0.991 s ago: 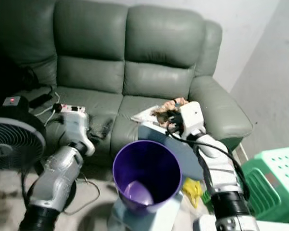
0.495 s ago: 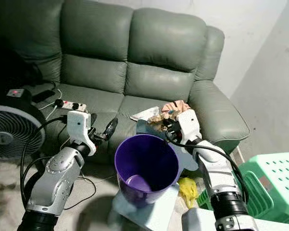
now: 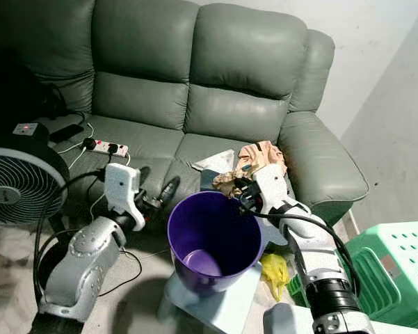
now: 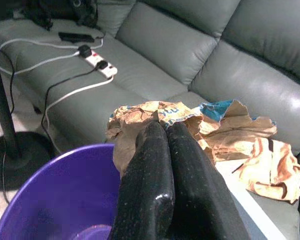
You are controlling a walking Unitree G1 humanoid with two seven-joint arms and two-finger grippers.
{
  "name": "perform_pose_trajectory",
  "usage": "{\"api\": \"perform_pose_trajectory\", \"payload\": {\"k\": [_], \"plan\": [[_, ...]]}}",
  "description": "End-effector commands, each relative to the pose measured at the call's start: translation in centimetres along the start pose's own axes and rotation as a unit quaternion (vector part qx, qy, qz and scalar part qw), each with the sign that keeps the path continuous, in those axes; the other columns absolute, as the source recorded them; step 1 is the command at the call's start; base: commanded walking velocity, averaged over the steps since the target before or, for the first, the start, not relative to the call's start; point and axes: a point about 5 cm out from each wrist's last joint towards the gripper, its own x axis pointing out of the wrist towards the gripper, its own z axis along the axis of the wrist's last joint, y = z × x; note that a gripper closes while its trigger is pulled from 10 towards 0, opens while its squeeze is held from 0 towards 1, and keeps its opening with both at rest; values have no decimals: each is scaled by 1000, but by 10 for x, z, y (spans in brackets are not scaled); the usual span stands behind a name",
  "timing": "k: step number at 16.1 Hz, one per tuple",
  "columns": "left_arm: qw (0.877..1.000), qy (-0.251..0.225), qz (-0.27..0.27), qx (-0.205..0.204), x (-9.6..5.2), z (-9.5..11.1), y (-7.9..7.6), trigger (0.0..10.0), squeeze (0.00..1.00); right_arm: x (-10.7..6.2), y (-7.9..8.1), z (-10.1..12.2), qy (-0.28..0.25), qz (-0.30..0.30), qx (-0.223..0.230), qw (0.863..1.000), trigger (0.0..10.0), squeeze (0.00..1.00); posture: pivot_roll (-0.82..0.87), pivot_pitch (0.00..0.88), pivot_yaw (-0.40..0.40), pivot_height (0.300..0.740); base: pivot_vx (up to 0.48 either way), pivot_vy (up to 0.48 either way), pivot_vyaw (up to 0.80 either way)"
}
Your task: Picking trash to rubbish bin
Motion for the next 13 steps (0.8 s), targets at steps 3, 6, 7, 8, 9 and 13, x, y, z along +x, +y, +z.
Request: {"api": "perform_pose_trajectory", "payload": {"k": [3,6,7,8,9,13], "plan": [[998,5,-68,6,-8,-5,-38,10000,0,3,3,-12,38,24,-24,999,10000,0,15,0,-146,740,0,0,0],[994,3,-113,9,-21,-5,-64,10000,0,8,14,-26,71,52,-47,995,10000,0,16,27,-161,740,0,0,0],[992,-2,-125,11,-25,-5,-71,10000,0,10,19,-30,80,61,-59,993,10000,0,16,36,-163,740,0,0,0],[991,-1,-131,10,-29,-5,-76,10000,0,13,23,-33,90,61,-71,992,10000,0,15,46,-166,740,0,0,0],[991,-1,-137,4,-33,-5,-81,10000,0,18,27,-37,101,59,-78,990,10000,0,16,53,-171,740,0,0,0],[990,2,-139,-1,-41,-5,-90,10000,0,26,35,-38,106,53,-68,991,10000,0,33,70,-187,740,0,0,0]]}}
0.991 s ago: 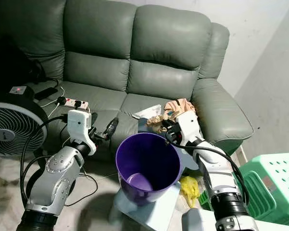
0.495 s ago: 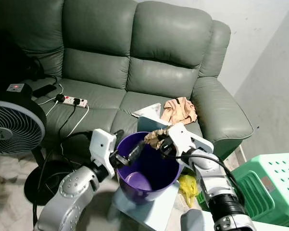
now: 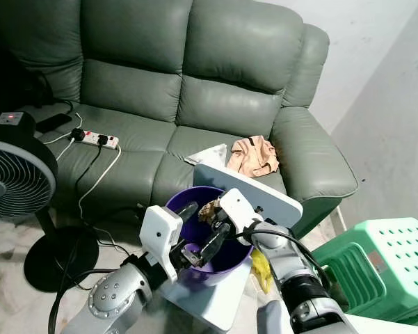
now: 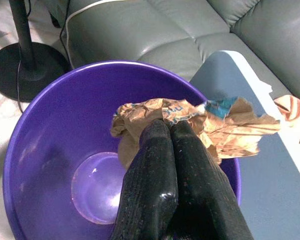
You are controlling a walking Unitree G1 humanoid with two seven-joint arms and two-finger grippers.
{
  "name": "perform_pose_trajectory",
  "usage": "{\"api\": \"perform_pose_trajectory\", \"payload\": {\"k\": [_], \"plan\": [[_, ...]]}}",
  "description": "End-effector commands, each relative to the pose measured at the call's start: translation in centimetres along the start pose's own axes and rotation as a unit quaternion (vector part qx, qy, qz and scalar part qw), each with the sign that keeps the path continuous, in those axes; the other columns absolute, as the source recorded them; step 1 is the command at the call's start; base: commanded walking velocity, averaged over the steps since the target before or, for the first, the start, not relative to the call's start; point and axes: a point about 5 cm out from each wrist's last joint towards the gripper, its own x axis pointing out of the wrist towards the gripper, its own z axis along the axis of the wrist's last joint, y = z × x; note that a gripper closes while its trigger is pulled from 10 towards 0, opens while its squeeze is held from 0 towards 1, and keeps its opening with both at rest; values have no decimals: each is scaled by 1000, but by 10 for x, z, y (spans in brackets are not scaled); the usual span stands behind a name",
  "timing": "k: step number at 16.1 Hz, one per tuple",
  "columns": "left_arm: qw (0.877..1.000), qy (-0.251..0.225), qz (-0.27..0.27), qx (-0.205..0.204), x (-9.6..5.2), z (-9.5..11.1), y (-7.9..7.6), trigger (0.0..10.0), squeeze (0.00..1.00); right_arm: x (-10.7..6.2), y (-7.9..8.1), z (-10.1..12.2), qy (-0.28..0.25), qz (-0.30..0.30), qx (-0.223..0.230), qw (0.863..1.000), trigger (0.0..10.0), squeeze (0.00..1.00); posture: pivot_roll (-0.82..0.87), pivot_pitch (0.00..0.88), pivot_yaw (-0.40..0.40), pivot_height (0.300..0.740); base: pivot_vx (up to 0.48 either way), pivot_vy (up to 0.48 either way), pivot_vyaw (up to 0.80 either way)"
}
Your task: Picking trash to rubbish bin
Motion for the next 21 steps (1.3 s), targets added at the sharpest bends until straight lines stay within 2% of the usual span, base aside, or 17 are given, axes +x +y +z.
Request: {"api": "perform_pose_trajectory", "payload": {"k": [1,5,6,7,9,11,13,16,17,18,19,20,21], "plan": [[1000,1,-10,-2,-1,2,-8,10000,0,0,-6,2,0,-12,0,1000,10000,0,36,73,-189,740,0,0,0],[1000,10,10,-16,-9,-1,-12,10000,0,3,-9,6,-5,-8,-18,1000,10000,0,41,84,-199,740,0,0,0],[998,22,49,-14,-15,-10,-4,10000,0,3,-10,5,4,15,-42,999,10000,0,46,88,-206,740,0,0,0],[995,36,90,5,-21,-18,5,10000,0,3,-11,5,10,23,-52,998,10000,0,47,91,-211,740,0,0,0],[985,45,169,-5,-30,-25,15,10000,0,2,-16,7,12,22,-54,998,10000,0,48,94,-216,740,0,0,0],[979,56,192,-42,-37,-29,12,10000,0,3,-22,12,12,10,-57,998,10000,0,52,96,-223,740,0,0,0],[974,58,210,-55,-39,-32,8,10000,0,5,-26,15,8,1,-39,999,10000,0,61,102,-237,740,0,0,0],[968,44,233,-76,-40,-29,2,10000,0,7,-28,17,24,-4,-41,999,10000,0,75,116,-264,740,0,0,0],[968,45,236,-80,-40,-29,2,10000,0,8,-29,18,21,-1,-43,999,10000,149,76,118,-267,740,0,0,0],[966,45,240,-81,-40,-29,2,10000,0,7,-30,20,21,0,-47,999,10000,227,77,122,-273,740,0,0,0],[966,42,242,-81,-40,-28,2,10000,0,7,-31,20,22,2,-52,998,10000,875,77,125,-278,740,0,0,0],[965,39,245,-82,-41,-27,3,10000,0,7,-32,21,26,2,-61,998,10000,957,76,128,-281,740,0,0,0],[965,38,246,-87,-40,-27,3,10000,0,7,-33,21,25,11,-45,999,10000,1000,76,128,-283,740,0,0,0]]}}
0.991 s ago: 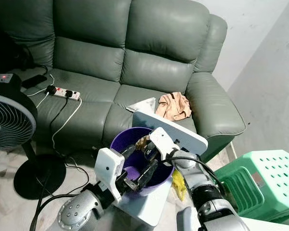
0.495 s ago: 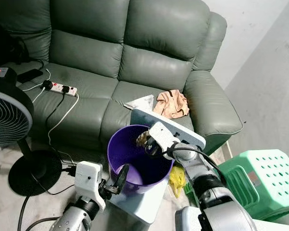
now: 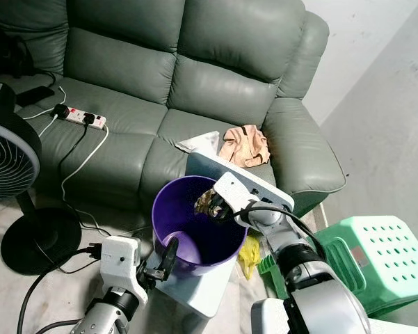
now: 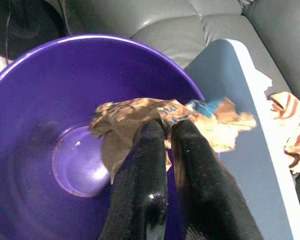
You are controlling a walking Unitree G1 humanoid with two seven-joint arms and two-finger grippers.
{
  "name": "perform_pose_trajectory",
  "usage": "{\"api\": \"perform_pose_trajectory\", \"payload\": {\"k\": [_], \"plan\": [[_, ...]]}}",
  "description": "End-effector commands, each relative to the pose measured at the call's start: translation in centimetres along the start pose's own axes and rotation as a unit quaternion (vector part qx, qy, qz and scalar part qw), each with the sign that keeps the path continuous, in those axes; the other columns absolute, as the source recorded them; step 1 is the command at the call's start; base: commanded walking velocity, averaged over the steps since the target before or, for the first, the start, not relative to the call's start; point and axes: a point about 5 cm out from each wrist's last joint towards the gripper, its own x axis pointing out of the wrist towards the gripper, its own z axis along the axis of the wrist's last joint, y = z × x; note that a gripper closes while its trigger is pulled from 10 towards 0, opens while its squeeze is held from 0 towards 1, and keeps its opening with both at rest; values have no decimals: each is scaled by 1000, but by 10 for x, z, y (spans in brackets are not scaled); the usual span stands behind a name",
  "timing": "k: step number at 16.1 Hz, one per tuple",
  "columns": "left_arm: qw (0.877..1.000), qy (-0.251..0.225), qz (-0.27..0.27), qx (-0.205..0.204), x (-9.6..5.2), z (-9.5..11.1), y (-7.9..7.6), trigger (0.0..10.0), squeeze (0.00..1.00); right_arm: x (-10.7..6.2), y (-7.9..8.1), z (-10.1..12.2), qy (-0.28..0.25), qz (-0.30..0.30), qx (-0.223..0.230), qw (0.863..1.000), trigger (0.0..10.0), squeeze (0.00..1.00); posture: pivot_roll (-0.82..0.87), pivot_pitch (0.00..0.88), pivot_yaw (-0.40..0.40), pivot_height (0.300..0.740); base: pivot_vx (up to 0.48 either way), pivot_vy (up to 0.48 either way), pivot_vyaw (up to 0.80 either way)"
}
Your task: Picking trash to rubbish bin
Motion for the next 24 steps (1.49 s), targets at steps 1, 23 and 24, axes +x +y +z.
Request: {"api": "perform_pose_trajectory", "payload": {"k": [1,23,24], "plan": [[999,-16,-4,-41,1,7,-15,10000,0,-7,-10,-6,14,-12,6,1000,10000,1000,75,128,-283,740,0,0,0],[998,-66,-14,-9,21,27,12,10000,0,-28,-29,21,-224,-58,150,961,10000,1000,91,71,-242,740,0,0,0],[996,-83,-25,-29,24,35,18,10000,0,-36,-34,24,-268,-83,190,941,10000,1000,91,53,-225,740,0,0,0]]}}
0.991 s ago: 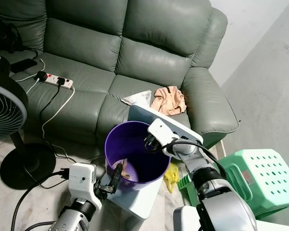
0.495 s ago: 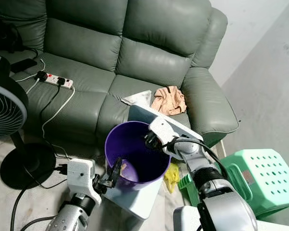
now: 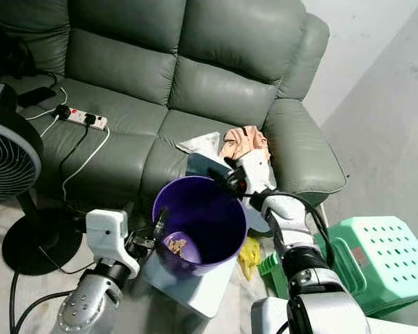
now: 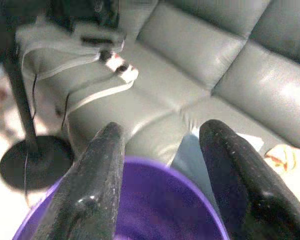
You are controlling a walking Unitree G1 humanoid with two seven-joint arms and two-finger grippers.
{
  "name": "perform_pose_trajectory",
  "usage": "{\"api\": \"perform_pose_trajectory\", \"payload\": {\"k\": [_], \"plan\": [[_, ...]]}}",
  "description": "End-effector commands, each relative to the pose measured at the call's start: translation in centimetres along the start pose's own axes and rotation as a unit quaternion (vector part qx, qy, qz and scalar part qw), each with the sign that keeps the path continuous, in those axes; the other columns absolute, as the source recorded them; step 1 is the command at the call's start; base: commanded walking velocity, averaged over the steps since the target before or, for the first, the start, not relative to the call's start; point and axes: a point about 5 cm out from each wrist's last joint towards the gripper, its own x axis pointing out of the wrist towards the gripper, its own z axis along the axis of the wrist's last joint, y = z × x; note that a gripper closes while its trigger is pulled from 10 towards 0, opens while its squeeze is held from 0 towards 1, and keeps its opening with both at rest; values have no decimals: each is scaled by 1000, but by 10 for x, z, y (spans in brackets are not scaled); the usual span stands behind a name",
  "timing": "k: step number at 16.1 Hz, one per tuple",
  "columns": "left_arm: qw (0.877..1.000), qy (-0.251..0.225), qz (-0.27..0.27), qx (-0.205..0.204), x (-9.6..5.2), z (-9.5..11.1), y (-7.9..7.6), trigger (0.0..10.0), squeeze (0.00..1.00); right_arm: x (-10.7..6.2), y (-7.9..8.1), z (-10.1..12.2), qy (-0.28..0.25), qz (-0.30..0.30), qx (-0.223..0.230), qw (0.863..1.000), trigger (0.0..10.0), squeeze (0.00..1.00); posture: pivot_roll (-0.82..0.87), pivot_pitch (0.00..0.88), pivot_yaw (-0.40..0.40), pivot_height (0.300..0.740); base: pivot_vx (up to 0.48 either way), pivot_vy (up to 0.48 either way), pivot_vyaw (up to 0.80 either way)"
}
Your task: Picking trash to rubbish bin
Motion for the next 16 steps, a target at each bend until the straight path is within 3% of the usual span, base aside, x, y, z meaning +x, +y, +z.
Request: {"api": "perform_pose_trajectory", "payload": {"k": [1,8,11,13,14,15,16], "plan": [[1000,-6,-13,-16,6,3,3,10000,0,-11,-11,7,-51,-42,40,997,10000,1000,90,49,-222,740,0,0,0],[999,-18,10,40,25,9,29,10000,0,-34,-11,14,-116,-130,44,984,10000,1000,66,0,-166,740,0,0,0],[999,-17,20,45,33,11,38,10000,0,-45,-10,17,-130,-156,37,978,10000,1000,59,0,-158,740,0,0,0],[998,-17,25,56,43,14,48,10000,0,-56,-7,18,-131,-204,33,970,10000,1000,37,0,-138,740,0,0,0],[999,-11,16,43,46,14,48,10000,0,-60,-5,19,-132,-215,30,967,10000,1000,36,0,-135,740,0,0,0],[999,-12,6,30,48,16,48,10000,0,-63,-3,19,-135,-223,28,965,10000,945,34,0,-134,740,0,0,0],[999,-17,0,28,49,18,49,10000,0,-65,0,20,-136,-230,29,963,10000,659,27,0,-128,740,0,0,0]]}}
